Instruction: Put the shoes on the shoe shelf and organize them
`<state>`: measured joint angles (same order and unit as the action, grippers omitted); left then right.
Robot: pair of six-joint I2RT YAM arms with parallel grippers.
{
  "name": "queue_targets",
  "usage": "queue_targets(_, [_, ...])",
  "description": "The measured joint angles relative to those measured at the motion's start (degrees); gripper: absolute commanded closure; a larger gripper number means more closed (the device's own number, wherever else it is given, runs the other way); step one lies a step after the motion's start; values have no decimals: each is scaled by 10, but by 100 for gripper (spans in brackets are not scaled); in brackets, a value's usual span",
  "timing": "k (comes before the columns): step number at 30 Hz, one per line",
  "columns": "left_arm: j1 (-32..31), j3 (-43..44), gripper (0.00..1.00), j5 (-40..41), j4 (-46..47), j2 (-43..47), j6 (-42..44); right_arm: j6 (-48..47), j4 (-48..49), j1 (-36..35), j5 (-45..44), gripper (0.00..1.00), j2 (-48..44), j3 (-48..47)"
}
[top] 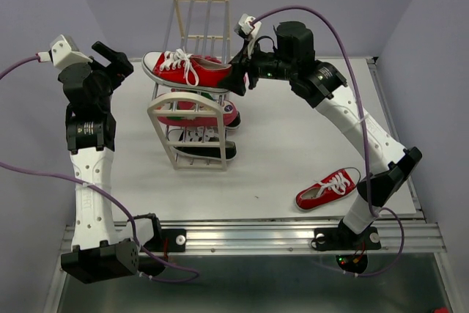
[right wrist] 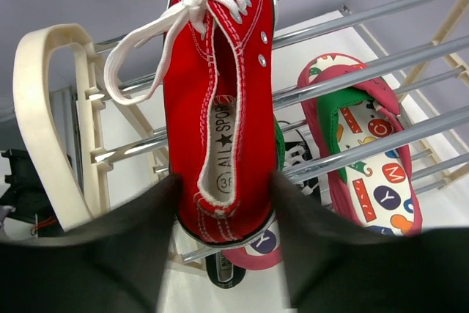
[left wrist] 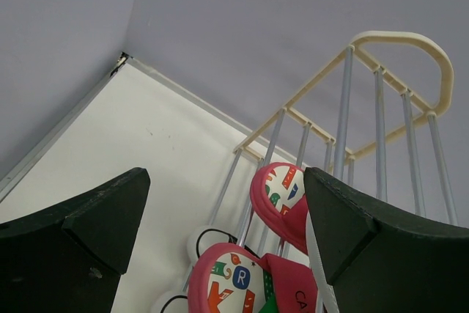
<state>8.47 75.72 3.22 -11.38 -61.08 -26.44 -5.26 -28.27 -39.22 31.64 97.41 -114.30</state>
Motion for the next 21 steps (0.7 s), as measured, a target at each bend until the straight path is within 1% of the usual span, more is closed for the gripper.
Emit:
queue_targets(1, [0, 0, 1, 0, 0, 0, 0, 3, 0, 0, -1, 11, 0, 0])
queue_targets(2, [0, 0, 1, 0, 0, 0, 0, 1, 0, 0, -1, 8, -1, 0])
queue_targets(3, [0, 0, 1, 0, 0, 0, 0, 1, -1, -1, -4, 1, -1, 0])
queue_targets(4, [0, 0, 1, 0, 0, 0, 0, 4, -2, -2, -9, 0, -1, 0])
queue_targets(12, [0, 0, 1, 0, 0, 0, 0, 7, -10, -6, -78, 0, -9, 0])
queue_targets(14, [0, -1, 1, 0, 0, 1, 0, 20, -7, -6, -125, 0, -30, 16])
queue_targets(16, [0, -6, 1, 0, 1, 5, 0, 46, -11, -6, -184, 0, -68, 52])
queue_targets(17, [0, -12, 1, 0, 3, 9, 0, 68, -2, -6, -236, 0, -111, 96])
queue_targets(19, [0, -17, 1, 3, 3, 15, 0, 110, -6, -6, -307, 0, -179, 168])
queue_targets(20, [0, -19, 1, 4, 3, 17, 0, 148, -7, -6, -358, 0, -226, 212])
queue_targets(21, [0, -19, 1, 5, 4, 19, 0, 175, -2, -6, -388, 0, -257, 244])
